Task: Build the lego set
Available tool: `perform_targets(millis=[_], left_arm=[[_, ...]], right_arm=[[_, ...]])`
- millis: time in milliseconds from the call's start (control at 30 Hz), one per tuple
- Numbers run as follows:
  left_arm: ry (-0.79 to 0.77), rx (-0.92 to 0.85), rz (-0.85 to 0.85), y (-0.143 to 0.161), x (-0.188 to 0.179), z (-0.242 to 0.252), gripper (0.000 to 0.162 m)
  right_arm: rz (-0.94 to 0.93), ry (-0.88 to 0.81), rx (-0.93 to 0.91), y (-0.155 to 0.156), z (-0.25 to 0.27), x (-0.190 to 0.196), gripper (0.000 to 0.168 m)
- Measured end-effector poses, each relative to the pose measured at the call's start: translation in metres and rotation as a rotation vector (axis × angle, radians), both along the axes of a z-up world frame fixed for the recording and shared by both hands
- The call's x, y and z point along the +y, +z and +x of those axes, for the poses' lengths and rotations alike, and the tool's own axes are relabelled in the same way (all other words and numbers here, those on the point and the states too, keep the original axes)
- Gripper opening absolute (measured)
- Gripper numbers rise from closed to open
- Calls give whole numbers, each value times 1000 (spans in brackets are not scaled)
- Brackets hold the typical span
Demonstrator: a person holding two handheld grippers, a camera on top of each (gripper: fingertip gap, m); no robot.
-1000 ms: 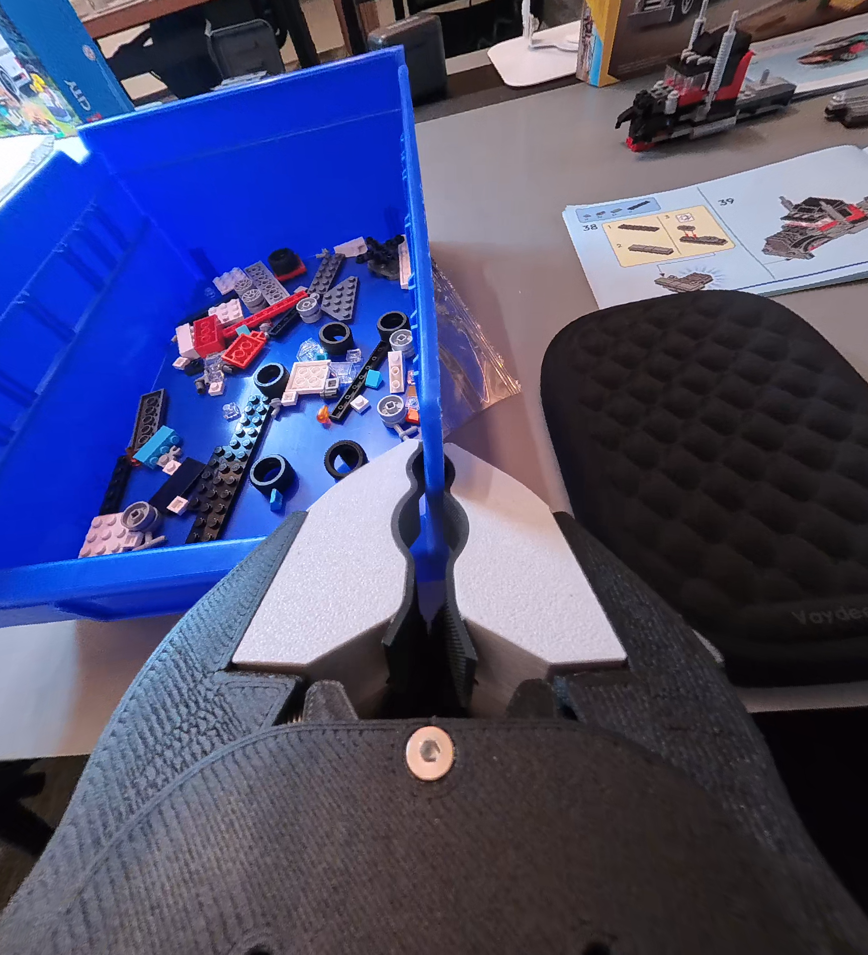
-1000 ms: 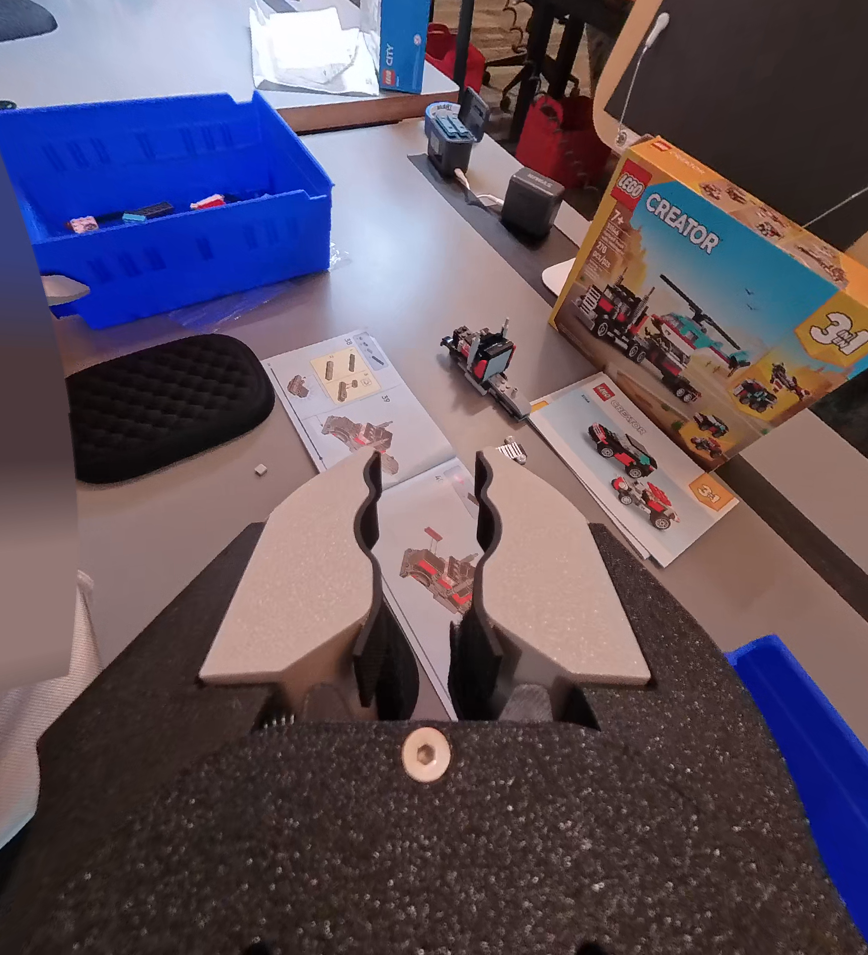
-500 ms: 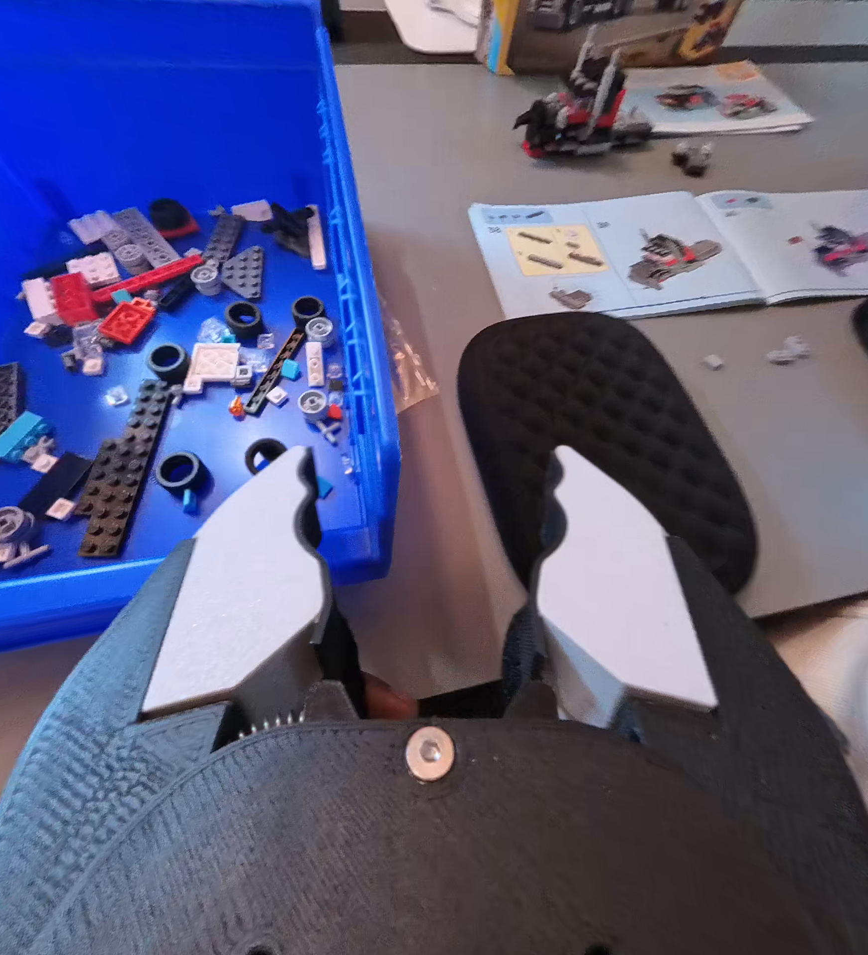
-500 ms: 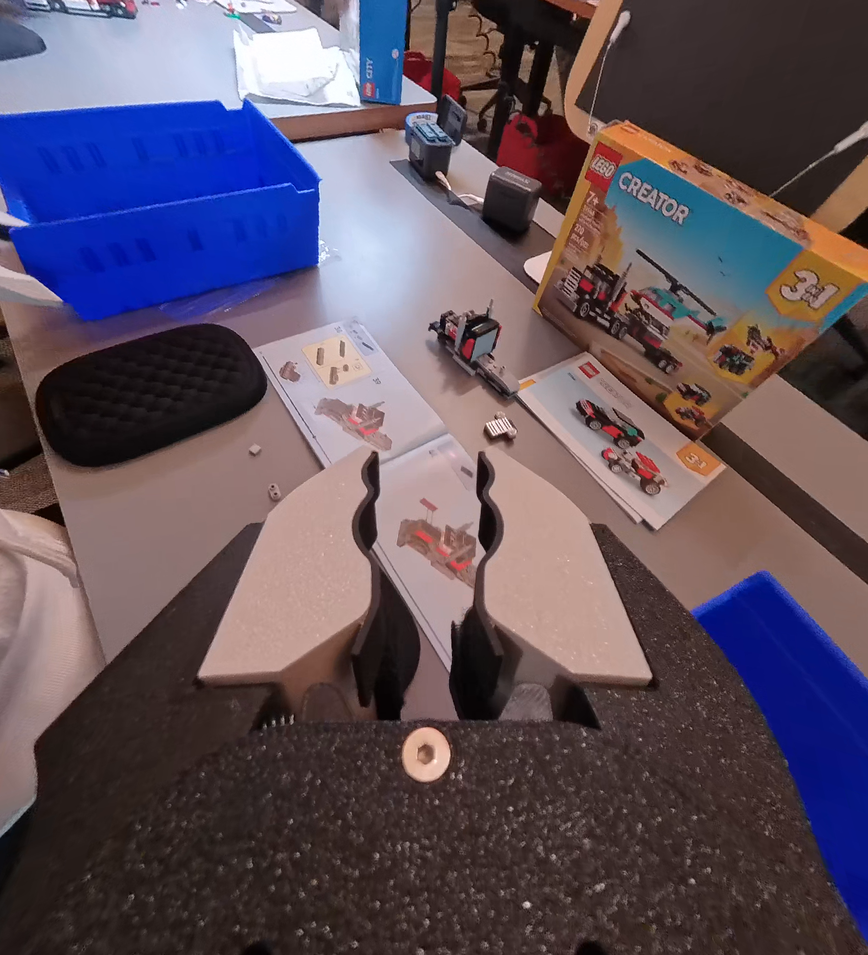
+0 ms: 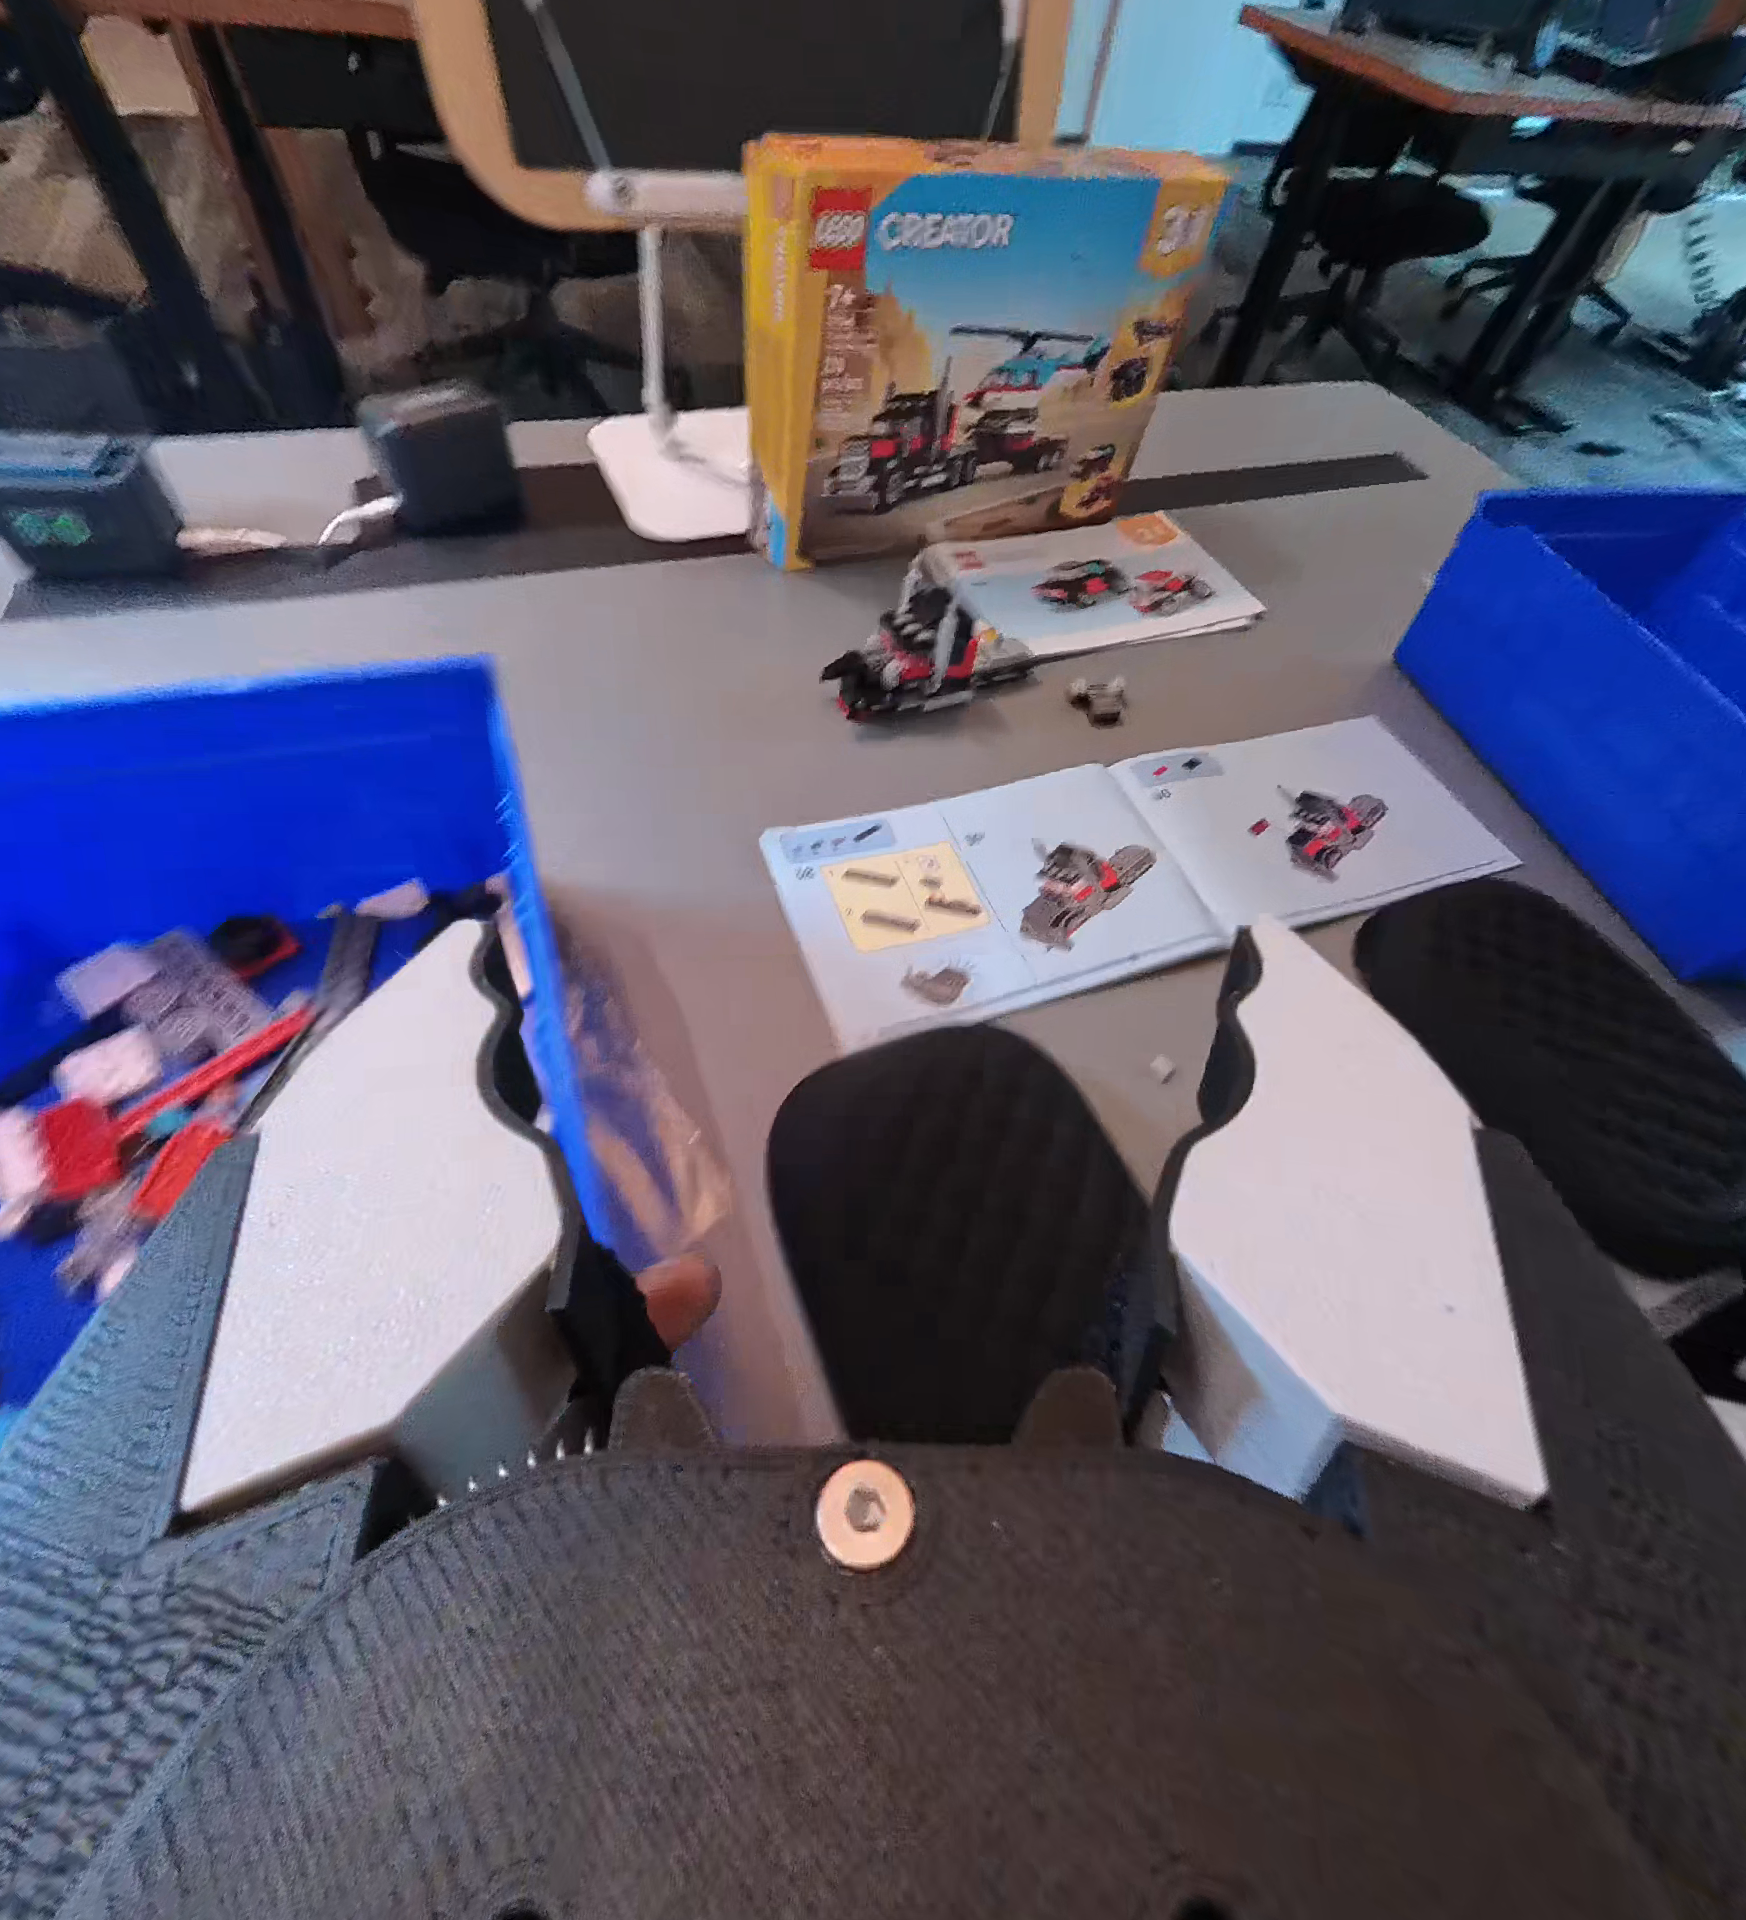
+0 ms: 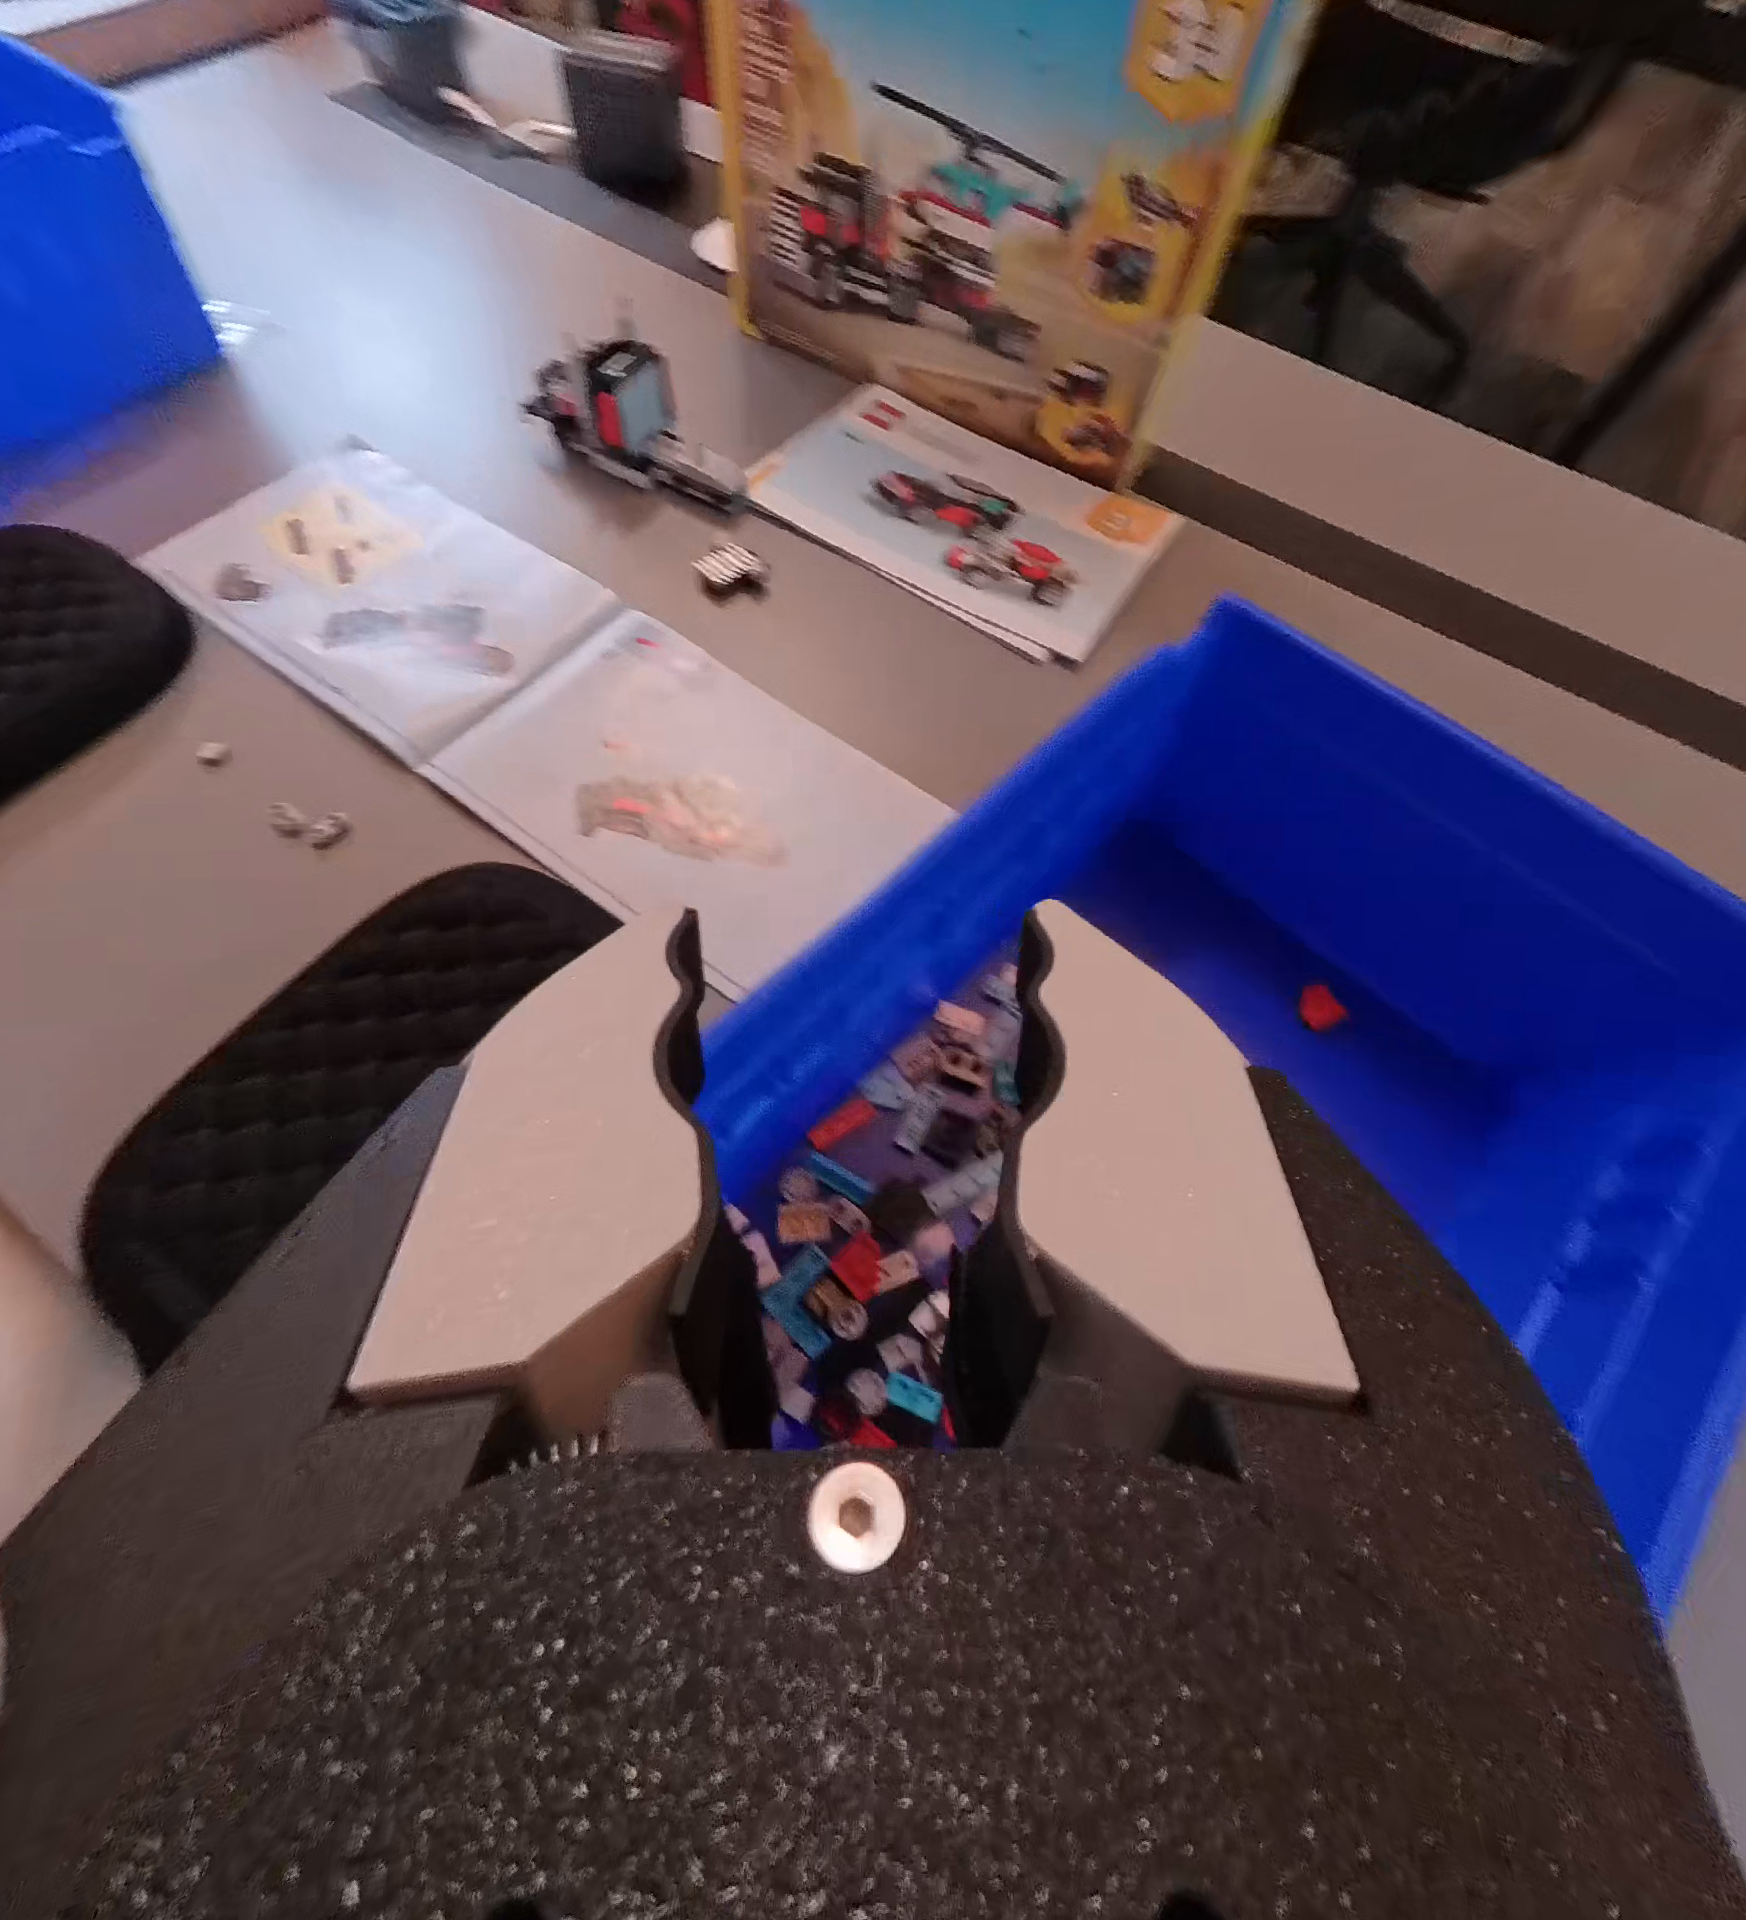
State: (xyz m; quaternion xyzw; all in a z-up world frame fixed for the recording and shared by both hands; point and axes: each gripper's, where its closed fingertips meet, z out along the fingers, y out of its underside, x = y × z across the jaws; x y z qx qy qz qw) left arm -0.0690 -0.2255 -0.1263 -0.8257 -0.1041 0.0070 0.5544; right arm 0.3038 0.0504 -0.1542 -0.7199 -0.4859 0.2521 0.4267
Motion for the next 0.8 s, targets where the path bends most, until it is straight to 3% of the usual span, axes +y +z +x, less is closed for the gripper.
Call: perform_targets(millis=[133,300,567,800], left_arm=[[-132,-31,66,10,48,31,108],[-190,-73,29,-2,84,43,95],[-146,-41,-132,-38,121,42,90],[-67,22,-187,-52,136,29,85]], right_arm=[[-8,-149,3,-7,41,22,65],[-63,-264,-92,-33,91,44,61],[-228,-154,-217,-74,104,43,57],[-230,-113,-312,-78,100,35,41]])
